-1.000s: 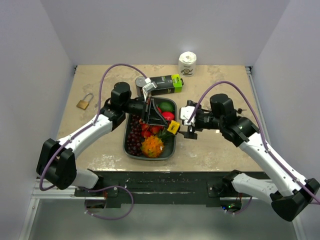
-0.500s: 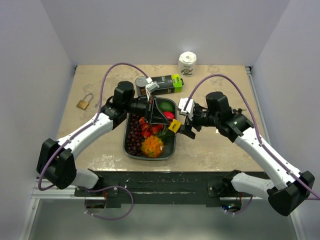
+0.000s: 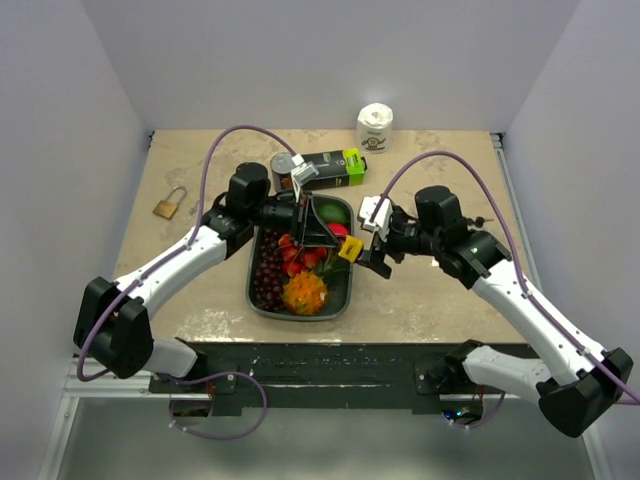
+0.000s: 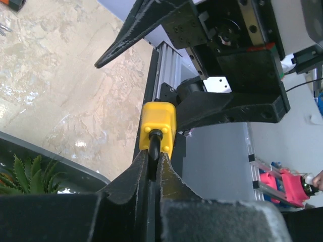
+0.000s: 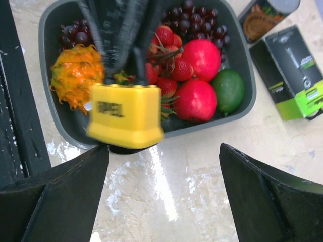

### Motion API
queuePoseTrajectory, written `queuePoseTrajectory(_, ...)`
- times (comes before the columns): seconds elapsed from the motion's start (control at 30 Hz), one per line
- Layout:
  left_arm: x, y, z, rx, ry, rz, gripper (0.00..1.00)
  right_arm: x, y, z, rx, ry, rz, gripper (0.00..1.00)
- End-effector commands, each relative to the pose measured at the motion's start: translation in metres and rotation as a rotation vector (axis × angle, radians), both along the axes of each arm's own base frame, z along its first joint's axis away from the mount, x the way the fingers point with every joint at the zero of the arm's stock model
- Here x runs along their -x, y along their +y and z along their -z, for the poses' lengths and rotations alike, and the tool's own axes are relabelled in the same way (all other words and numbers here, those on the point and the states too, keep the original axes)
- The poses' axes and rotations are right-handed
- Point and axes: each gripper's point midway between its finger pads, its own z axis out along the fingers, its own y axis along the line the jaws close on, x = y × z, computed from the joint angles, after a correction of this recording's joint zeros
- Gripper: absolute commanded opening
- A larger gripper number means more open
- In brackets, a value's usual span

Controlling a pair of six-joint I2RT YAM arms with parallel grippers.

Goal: Lock with the key
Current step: Place the lock at the center of the board.

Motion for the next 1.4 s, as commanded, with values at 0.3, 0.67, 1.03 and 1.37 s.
queuePoseTrajectory(0.3,-0.049,0.005,-0.02,-0.002,0.028,-0.251,0.0,-0.013,0.005,-0.028,-0.015,-0.153,-0.016,0.97)
queuePoseTrajectory(0.67,-0.047,-0.007,-0.028,-0.018,-0.024,-0.242,0.0,-0.024,0.031,-0.058,-0.131,-0.388,-0.145,0.98)
queuePoseTrajectory(1.03,-0.049,-0.005,-0.031,-0.043,-0.054,-0.267,0.0,-0.04,0.032,-0.041,-0.1,-0.476,-0.122,0.82)
queuePoseTrajectory(1.37,-0.054,-0.003,-0.03,-0.051,-0.064,-0.296,0.0,-0.044,0.038,-0.034,-0.056,-0.499,-0.11,0.75)
